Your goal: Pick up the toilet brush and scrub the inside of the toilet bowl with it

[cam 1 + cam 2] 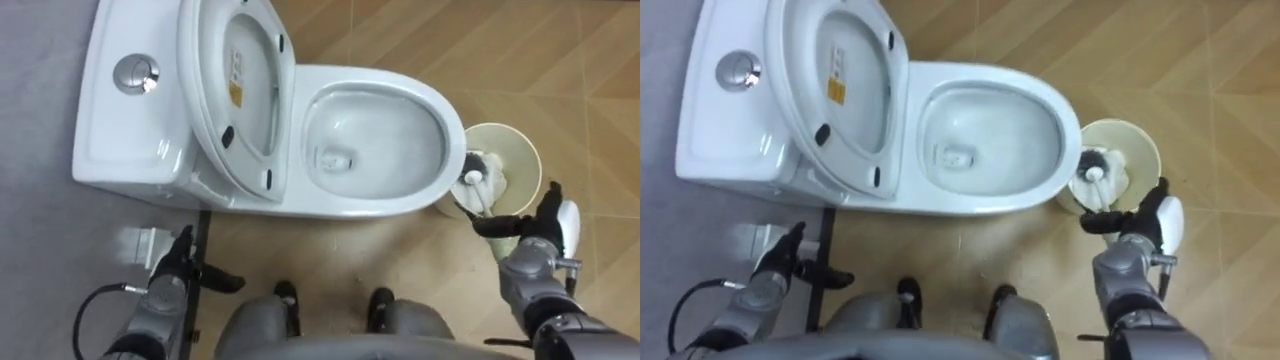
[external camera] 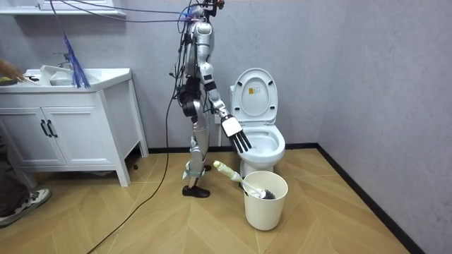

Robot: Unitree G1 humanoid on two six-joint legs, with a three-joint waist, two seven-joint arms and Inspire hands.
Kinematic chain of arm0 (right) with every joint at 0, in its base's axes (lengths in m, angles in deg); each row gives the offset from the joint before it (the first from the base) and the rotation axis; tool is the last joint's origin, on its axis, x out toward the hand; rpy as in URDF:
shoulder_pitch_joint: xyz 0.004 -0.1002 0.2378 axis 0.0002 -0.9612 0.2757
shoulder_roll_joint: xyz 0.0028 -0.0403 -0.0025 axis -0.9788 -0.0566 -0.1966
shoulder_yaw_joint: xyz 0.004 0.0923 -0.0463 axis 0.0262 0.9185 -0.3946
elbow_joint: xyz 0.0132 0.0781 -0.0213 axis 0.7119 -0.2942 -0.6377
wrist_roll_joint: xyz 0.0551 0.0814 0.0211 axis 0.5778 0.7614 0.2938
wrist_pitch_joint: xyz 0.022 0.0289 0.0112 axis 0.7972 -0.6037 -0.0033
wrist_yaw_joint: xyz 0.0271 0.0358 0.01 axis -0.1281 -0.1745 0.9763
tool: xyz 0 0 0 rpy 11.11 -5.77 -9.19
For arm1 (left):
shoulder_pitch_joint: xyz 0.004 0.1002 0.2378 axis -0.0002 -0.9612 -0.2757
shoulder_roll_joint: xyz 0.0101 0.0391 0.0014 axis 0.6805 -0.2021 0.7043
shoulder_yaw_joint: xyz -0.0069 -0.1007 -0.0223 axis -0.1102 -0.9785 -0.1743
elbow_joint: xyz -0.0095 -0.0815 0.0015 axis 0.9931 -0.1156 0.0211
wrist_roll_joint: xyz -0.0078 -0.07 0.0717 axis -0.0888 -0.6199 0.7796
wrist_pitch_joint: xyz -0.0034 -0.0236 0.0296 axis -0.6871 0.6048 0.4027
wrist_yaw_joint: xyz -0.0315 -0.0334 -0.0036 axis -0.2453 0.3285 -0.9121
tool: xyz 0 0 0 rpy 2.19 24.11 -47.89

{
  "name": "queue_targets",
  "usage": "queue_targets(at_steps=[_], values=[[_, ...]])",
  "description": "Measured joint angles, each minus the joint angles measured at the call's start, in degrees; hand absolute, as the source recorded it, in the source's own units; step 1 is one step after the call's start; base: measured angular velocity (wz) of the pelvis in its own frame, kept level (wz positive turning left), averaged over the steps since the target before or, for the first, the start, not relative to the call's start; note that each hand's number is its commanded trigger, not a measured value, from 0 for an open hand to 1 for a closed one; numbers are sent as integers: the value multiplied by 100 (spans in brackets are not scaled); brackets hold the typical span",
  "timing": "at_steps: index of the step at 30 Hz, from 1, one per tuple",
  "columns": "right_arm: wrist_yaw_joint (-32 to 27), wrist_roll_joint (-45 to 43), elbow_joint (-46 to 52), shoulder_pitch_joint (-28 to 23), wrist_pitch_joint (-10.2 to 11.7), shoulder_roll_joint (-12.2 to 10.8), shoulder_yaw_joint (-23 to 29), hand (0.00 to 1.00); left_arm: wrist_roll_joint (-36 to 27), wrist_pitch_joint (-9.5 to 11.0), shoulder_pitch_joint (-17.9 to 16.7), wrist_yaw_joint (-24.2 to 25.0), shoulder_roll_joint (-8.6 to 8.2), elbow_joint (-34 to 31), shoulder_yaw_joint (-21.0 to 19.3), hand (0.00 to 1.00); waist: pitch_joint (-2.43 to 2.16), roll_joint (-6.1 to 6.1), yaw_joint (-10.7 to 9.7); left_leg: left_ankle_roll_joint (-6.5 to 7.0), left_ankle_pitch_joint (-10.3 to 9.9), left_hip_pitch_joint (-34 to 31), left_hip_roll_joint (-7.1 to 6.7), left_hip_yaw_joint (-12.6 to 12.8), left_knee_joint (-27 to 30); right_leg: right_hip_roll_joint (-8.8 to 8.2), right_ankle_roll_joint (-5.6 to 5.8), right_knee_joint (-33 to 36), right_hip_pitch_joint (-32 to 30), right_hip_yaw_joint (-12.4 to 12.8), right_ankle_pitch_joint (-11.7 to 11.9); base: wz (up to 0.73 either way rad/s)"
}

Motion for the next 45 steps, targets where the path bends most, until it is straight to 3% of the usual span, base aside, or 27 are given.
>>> queue_targets(at_steps=[1,5,11,15,21,24,34,43,45], values=[[-5,123,-87,135,-1,51,-8,0,-93,-2,128,0,1,-4,102,0,38,-15,2,12,-5,-208,-20,-1,151,-50,1,139,-200,-37,-19,5],[29,481,-442,374,-114,144,-173,0,-470,-6,513,0,-50,-17,561,0,90,-55,-10,189,-111,-788,-106,-30,654,-236,4,710,-733,-83,-251,19],[289,568,-483,452,-364,220,-173,0,-784,-12,663,0,-99,-556,707,0,128,26,93,300,-254,-1824,-148,-26,1456,-418,-36,1641,-1802,51,-487,7],[435,570,-658,656,-454,401,-190,0,-1078,-6,683,0,-71,-874,894,0,127,67,165,308,-282,-2458,-156,-62,1937,-508,-101,2191,-2451,87,-614,9],[581,567,-626,930,-508,808,-675,0,-1332,-5,749,0,-13,-1209,1062,0,124,70,329,299,-302,-3090,-133,-60,2402,-615,-214,2768,-3108,96,-733,6],[585,516,-549,1002,-510,901,-841,0,-1337,-9,737,1,41,-1390,1132,0,125,65,344,276,-315,-3309,-113,-79,2568,-642,-263,2970,-3331,95,-791,6],[696,503,-371,1059,-554,1094,-1110,0,-1467,-4,770,1,168,-1853,1435,0,123,72,447,222,-544,-3903,-13,-132,3253,-658,-394,3584,-3876,85,-1004,0],[725,518,-425,1033,-628,1215,-1248,0,-1460,-37,797,2,192,-1975,1474,0,122,77,437,243,-765,-4285,-27,-94,3816,-786,-374,4217,-4295,233,-1276,1],[786,521,-481,969,-627,1239,-1266,0,-1462,-55,725,3,198,-2095,1505,0,120,84,425,236,-773,-4346,-93,-133,3866,-832,-397,4272,-4331,189,-1306,11]])
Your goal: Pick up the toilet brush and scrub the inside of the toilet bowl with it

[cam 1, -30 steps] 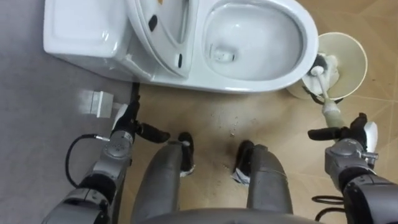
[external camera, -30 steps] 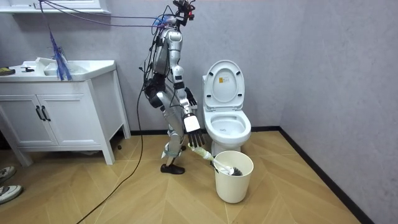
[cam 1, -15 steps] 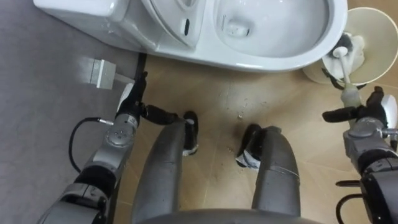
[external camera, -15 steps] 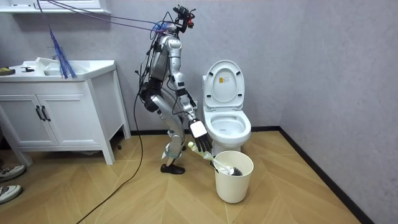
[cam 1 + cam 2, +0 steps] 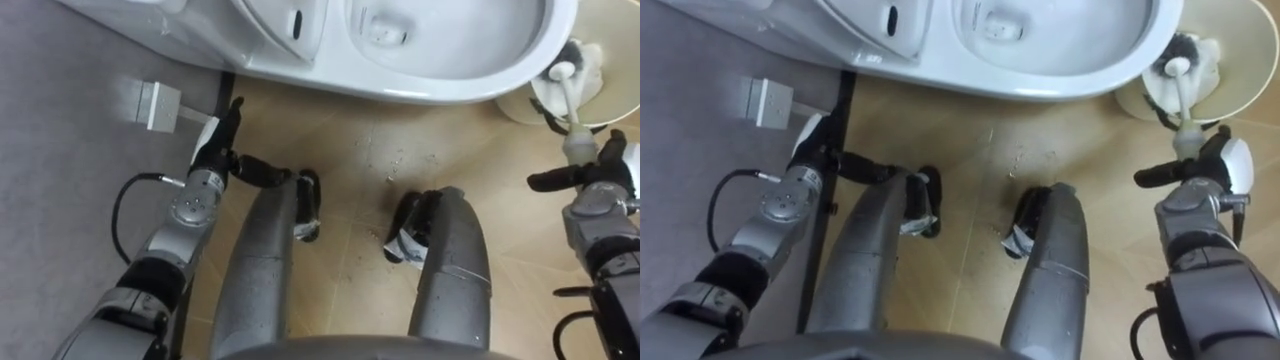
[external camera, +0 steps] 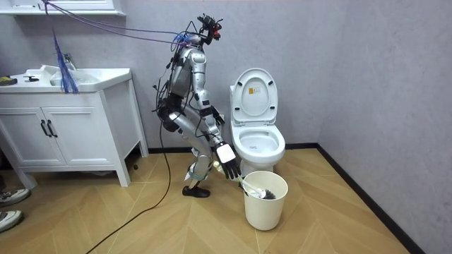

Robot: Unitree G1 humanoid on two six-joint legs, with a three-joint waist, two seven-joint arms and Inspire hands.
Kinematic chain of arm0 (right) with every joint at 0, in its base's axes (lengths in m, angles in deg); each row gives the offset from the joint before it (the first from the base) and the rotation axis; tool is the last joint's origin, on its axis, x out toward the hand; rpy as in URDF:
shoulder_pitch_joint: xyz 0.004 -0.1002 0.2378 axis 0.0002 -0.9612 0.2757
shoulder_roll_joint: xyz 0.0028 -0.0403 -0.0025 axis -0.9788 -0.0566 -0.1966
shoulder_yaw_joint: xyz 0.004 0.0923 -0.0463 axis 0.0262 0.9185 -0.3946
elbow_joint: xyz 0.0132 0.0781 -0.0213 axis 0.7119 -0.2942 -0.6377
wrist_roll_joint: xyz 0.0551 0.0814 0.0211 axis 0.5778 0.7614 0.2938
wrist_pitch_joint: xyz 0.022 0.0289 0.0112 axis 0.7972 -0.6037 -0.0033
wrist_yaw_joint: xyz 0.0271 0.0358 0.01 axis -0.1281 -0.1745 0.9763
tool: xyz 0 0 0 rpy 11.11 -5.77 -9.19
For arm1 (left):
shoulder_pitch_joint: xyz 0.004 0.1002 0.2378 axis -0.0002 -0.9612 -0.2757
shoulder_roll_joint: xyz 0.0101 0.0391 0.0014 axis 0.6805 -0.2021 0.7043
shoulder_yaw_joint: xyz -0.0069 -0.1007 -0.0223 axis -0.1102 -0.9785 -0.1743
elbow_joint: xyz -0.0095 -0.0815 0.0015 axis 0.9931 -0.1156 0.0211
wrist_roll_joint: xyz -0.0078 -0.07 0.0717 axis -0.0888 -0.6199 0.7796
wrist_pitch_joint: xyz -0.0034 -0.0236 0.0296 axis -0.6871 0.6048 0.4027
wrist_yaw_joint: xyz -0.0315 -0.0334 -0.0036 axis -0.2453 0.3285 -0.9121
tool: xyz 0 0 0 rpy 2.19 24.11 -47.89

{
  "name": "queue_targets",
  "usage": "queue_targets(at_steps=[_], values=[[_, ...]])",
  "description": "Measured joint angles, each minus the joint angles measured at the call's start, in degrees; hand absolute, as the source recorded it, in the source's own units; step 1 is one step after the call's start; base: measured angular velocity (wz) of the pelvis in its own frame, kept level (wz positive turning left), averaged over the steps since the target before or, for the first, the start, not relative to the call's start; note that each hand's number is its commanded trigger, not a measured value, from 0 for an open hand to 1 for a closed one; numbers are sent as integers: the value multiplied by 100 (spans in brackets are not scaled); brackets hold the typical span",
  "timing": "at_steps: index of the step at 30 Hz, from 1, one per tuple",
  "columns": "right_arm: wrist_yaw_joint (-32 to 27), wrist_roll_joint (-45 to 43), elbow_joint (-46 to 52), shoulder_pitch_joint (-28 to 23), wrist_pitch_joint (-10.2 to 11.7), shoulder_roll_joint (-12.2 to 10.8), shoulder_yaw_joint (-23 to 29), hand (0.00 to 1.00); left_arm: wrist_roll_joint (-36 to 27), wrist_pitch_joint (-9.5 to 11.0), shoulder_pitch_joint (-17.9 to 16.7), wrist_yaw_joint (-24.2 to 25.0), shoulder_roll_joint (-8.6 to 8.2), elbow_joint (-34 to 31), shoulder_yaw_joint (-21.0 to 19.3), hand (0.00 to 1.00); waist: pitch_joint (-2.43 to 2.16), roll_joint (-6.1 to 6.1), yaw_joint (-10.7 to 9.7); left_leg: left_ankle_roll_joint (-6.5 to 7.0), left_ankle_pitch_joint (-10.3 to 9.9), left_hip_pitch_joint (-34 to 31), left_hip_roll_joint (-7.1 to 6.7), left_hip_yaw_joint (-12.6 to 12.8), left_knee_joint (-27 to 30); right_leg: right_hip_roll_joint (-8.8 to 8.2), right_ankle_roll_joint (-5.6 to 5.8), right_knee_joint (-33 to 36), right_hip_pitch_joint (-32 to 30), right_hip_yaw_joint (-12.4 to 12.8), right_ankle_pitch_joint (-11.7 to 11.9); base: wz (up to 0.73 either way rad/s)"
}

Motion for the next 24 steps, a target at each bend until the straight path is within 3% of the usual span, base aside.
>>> queue_targets(at_steps=[5,6,7,13,24], values=[[235,33,-204,-75,-101,0,-54,0,-9,-81,-19,15,-5,-36,175,0,1,17,12,-13,-40,-98,-16,-97,120,-6,11,76,-12,-47,-63,6],[300,79,-268,-70,-116,12,-107,70,-11,-112,-16,19,-5,-35,179,0,1,17,12,-11,-48,-101,-19,-100,132,-11,13,82,-12,-56,-68,0],[375,132,-342,-62,-122,35,-165,100,-10,-116,-9,18,-5,-36,179,0,1,18,13,-6,-53,-101,-29,-96,138,-25,18,91,-17,-63,-70,0],[550,526,-374,-77,-250,154,-370,100,-98,-168,-57,1,20,-84,182,0,-2,32,24,18,-116,-196,-67,-14,251,-87,42,255,-182,38,-125,0],[587,918,-358,-125,-327,156,-354,100,-98,-182,-260,-1,103,-408,213,0,-14,64,24,32,-136,-280,-43,-2,295,-75,51,273,-260,41,-134,0]])
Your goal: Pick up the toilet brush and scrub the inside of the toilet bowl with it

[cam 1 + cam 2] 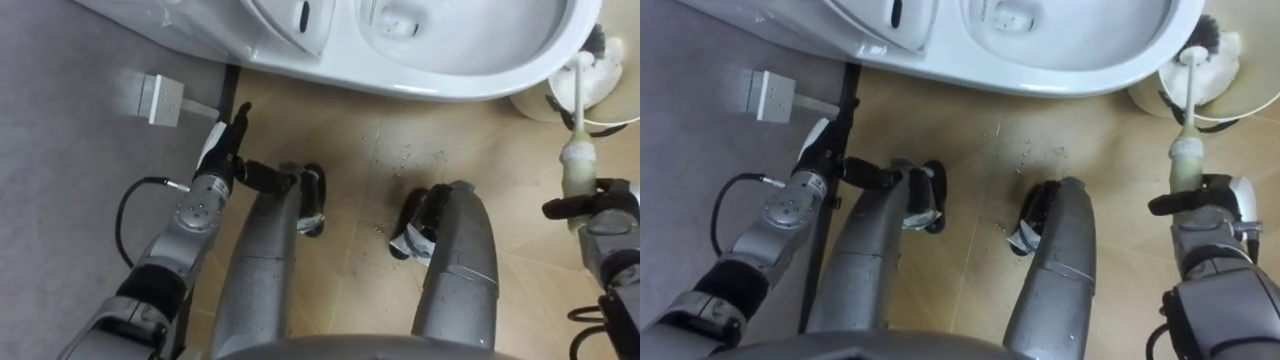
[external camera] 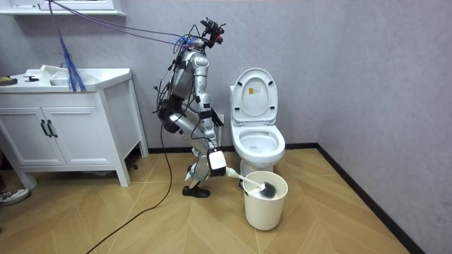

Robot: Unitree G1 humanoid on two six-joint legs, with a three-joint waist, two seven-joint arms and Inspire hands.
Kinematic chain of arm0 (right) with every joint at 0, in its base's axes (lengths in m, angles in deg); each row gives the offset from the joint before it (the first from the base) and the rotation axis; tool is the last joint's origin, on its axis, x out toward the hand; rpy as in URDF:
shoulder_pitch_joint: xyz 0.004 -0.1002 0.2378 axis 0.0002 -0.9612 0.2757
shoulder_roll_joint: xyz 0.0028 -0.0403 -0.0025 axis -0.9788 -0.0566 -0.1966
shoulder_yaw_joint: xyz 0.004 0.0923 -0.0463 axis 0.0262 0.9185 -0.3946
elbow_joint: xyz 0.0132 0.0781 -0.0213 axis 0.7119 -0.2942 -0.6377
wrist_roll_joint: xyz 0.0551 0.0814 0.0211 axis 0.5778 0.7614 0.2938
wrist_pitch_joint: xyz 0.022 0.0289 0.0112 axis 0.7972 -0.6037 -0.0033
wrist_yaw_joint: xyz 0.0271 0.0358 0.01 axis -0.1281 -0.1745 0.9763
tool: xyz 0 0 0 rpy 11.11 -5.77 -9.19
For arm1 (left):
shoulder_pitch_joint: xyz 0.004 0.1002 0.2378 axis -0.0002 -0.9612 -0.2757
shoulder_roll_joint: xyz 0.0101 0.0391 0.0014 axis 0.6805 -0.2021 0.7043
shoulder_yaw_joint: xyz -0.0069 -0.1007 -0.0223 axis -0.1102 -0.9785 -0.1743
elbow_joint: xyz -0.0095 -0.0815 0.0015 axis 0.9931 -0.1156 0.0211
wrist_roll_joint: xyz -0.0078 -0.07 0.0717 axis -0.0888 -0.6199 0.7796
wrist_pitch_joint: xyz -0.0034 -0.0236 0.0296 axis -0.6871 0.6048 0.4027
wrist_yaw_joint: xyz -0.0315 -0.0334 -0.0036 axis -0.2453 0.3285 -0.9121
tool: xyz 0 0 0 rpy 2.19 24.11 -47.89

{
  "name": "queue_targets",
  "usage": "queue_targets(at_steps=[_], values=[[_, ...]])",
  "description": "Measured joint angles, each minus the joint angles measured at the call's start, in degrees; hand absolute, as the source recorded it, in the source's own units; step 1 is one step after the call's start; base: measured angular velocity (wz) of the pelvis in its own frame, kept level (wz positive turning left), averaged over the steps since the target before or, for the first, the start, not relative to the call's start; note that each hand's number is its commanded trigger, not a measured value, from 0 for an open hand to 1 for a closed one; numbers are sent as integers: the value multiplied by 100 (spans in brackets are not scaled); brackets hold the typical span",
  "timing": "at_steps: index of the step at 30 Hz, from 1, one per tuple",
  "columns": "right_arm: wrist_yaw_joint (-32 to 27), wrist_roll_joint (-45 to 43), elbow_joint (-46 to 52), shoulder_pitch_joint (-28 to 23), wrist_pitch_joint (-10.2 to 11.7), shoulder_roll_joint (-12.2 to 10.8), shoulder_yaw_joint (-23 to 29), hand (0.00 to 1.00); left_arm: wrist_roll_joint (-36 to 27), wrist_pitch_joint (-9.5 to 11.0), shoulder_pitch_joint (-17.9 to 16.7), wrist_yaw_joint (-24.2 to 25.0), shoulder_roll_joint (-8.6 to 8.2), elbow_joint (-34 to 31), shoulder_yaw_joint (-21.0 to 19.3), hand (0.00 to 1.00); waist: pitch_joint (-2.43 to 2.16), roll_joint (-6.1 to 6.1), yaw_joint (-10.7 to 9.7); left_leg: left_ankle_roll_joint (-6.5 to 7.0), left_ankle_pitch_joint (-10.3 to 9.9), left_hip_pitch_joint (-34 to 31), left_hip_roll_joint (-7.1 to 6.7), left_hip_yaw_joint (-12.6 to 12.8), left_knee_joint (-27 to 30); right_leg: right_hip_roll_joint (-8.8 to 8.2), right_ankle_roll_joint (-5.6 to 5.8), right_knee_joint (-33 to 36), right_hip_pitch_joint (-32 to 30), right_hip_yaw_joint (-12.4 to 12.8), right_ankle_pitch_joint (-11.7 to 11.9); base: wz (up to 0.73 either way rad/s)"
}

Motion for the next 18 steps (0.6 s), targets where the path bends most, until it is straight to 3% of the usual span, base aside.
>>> queue_targets(at_steps=[3,13,18], values=[[-16,45,-1,-5,-45,0,1,100,0,-24,-26,0,96,-41,89,0,-4,11,0,0,0,12,0,0,11,-1,0,12,14,-3,0,0],[51,336,-4,-305,-54,-4,92,100,12,-75,-300,0,110,-136,65,0,-35,98,20,-12,-43,540,87,11,-100,139,25,-181,541,17,8,-6],[190,825,-25,-456,-176,-82,99,100,-2,-101,-422,0,136,-107,65,0,-34,82,-43,-51,105,1248,135,59,-784,226,15,-872,1231,-100,230,-8]])
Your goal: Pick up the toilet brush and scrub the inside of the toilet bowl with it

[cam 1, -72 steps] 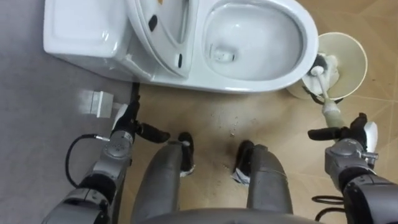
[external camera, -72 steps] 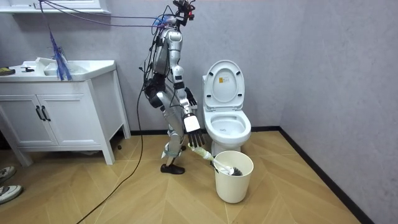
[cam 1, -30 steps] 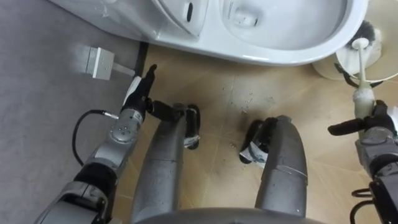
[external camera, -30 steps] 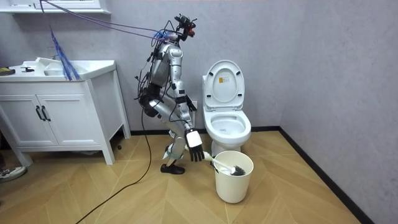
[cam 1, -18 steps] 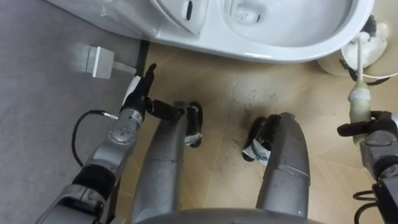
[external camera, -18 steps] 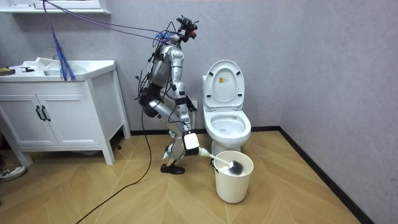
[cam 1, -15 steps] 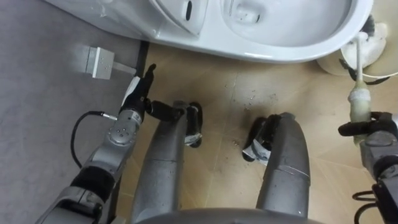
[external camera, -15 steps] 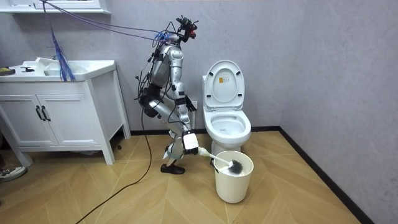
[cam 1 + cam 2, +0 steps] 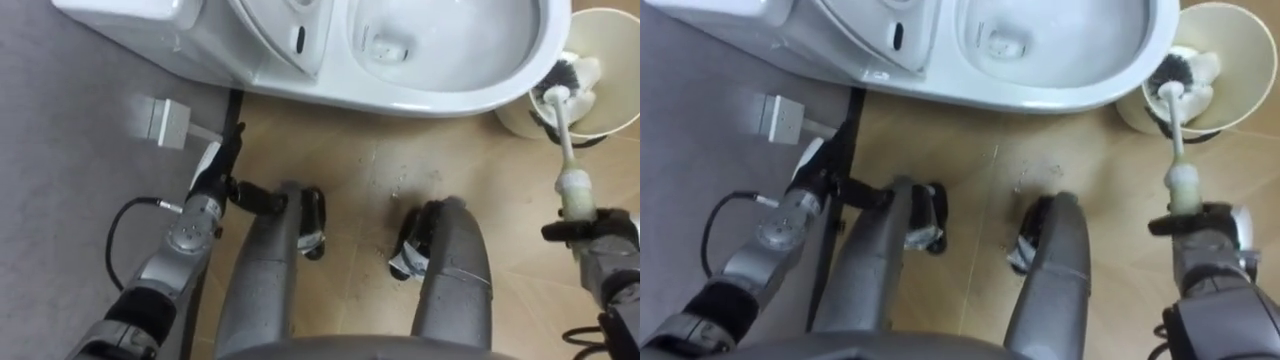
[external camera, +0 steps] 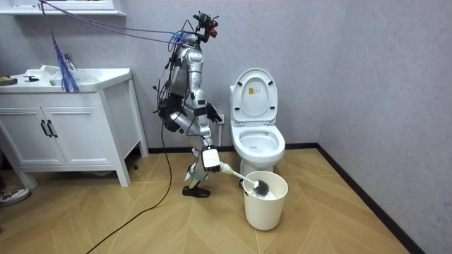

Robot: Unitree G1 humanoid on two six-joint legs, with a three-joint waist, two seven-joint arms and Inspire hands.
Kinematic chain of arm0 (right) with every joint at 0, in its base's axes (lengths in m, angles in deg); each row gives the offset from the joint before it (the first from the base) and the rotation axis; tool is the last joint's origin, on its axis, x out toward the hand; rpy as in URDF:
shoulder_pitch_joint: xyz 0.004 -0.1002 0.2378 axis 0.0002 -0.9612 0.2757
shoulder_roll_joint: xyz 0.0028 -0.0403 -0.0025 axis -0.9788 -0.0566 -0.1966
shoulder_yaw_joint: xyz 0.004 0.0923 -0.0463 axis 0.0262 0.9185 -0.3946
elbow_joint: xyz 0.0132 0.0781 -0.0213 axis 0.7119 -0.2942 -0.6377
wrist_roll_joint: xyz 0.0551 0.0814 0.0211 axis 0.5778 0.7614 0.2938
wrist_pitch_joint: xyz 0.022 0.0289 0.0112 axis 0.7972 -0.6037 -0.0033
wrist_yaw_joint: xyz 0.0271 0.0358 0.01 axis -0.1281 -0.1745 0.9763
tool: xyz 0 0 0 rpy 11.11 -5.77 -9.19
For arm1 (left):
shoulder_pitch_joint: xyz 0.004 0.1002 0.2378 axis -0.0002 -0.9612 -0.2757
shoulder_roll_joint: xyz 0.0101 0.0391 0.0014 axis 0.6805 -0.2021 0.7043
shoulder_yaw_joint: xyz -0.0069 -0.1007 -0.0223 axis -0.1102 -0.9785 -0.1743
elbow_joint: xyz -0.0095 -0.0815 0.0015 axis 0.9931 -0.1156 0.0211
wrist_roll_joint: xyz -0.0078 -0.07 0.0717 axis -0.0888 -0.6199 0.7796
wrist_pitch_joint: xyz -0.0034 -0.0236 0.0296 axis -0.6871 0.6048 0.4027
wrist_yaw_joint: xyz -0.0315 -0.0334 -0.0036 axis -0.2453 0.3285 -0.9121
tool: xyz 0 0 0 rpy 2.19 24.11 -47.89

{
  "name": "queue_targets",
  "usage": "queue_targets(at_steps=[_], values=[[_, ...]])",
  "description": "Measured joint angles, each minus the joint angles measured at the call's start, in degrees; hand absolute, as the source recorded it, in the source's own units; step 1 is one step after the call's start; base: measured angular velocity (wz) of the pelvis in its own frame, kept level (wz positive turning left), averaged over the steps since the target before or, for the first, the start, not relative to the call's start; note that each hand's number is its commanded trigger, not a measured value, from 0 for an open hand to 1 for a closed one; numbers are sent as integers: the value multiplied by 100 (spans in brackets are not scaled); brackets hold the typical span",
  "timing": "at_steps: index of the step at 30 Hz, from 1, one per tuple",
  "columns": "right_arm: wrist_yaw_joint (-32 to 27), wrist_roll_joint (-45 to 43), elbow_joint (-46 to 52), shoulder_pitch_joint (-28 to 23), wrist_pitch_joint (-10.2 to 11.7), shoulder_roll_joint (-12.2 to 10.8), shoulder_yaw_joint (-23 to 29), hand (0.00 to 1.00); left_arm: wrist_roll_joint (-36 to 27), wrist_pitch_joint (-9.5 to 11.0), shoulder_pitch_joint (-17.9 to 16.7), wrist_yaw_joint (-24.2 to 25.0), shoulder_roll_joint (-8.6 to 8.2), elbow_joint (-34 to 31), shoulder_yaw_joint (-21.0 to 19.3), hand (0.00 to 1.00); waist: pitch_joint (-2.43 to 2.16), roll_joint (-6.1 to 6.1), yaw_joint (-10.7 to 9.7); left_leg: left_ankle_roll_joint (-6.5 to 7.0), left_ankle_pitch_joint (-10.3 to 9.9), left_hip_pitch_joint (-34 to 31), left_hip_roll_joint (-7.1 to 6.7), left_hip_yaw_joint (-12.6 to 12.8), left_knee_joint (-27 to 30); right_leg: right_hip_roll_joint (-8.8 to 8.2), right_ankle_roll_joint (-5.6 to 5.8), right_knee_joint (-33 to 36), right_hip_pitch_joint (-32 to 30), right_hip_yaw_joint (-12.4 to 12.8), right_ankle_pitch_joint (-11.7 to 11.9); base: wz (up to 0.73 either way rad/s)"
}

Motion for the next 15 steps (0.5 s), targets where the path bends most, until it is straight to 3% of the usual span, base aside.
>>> queue_targets(at_steps=[3,9,15], values=[[72,95,-75,-24,-60,-38,19,100,2,0,-68,0,0,42,-7,0,0,-10,-22,-8,54,409,34,12,-335,85,32,-397,425,-53,104,-9],[153,506,-85,-38,-95,-137,240,100,3,7,-91,2,47,443,-27,0,-5,-166,-89,-17,191,1264,-3,40,-1150,237,169,-1271,1277,-77,311,-4],[133,769,-9,-386,-44,-395,750,100,127,18,-552,2,161,476,-257,0,-91,-348,-161,-11,209,2198,-5,71,-1668,295,271,-2053,2363,-303,403,5]])
